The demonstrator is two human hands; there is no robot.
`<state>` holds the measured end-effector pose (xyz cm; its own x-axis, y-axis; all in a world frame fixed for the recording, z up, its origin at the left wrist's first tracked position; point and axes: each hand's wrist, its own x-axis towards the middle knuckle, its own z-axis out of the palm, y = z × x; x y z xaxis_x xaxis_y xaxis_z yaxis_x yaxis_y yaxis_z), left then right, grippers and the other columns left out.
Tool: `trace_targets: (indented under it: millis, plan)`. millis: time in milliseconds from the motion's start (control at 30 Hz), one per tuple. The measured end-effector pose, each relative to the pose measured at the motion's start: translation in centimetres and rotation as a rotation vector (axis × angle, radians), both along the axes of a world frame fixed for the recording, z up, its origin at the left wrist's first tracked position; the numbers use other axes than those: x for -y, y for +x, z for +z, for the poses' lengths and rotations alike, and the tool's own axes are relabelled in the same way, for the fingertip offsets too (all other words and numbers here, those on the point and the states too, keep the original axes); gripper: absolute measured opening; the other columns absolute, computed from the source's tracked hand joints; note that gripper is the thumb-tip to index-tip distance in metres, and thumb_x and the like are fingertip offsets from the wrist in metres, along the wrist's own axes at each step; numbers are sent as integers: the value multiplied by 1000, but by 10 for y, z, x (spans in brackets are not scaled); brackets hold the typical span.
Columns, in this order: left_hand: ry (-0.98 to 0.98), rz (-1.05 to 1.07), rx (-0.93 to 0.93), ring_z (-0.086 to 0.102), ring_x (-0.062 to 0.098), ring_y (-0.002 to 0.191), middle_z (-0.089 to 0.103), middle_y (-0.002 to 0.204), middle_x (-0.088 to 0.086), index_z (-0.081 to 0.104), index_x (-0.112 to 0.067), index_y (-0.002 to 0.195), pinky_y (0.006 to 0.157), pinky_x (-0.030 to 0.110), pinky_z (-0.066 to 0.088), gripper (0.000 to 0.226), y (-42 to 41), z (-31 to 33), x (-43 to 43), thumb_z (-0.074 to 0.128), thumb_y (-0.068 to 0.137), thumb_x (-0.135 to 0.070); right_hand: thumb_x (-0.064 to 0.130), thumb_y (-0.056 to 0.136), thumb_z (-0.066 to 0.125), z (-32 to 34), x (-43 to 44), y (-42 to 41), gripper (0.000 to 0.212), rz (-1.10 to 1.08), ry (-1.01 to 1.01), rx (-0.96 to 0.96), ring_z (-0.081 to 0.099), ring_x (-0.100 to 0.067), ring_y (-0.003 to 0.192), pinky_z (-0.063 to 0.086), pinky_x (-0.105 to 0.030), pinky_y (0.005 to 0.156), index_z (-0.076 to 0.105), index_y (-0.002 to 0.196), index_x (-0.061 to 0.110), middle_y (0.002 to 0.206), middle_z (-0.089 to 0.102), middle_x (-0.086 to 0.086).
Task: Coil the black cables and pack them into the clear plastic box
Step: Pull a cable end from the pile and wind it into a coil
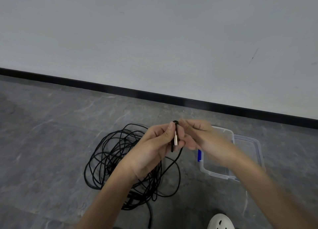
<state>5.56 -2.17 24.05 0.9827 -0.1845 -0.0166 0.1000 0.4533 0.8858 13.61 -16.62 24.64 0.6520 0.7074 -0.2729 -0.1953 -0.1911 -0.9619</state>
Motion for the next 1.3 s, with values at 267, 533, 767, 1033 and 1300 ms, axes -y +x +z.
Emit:
trace_targets:
  millis: [267, 533, 767, 1033, 1300]
  plan:
    - [-92, 167, -41, 71, 12, 86, 74, 89, 5, 74, -11, 92, 73, 18, 54, 34, 1, 3, -2, 43, 97, -26, 31, 99, 46, -12, -19, -19, 30, 9, -48, -314, 64, -19, 67, 50, -29, 65, 64, 100, 8, 73, 66, -7]
    - [244, 383, 33, 69, 20, 101, 74, 97, 5, 62, -8, 101, 92, 24, 50, 30, 7, -9, -9, 39, 96, -26, 28, 104, 35, -5, -25, -40, 32, 327, -350, -4, 59, -11, 68, 45, -16, 68, 61, 109, 9, 64, 64, 1]
    - [356, 454, 46, 69, 18, 98, 74, 92, 4, 63, -10, 96, 89, 21, 50, 27, 8, -10, -4, 37, 102, -8, 18, 101, 44, 6, -13, -37, 23, 402, -290, -24, 65, -17, 80, 49, -40, 95, 57, 114, 4, 77, 69, -2]
    - [840, 470, -33, 65, -1, 98, 73, 94, -9, 63, -22, 94, 92, 23, 48, 22, 9, -21, -21, 44, 102, -15, 16, 101, 45, 9, -5, -41, 24, 416, -156, 35, 46, -14, 62, 48, -29, 68, 55, 120, 6, 65, 46, 0]
    - [766, 64, -222, 60, -1, 76, 62, 86, 7, 62, -10, 86, 84, 12, 45, 57, 2, -8, -11, 27, 100, -54, 29, 98, 50, 17, 4, -22, 26, 130, -101, 284, 69, -18, 82, 55, -39, 81, 75, 95, 22, 77, 73, -2]
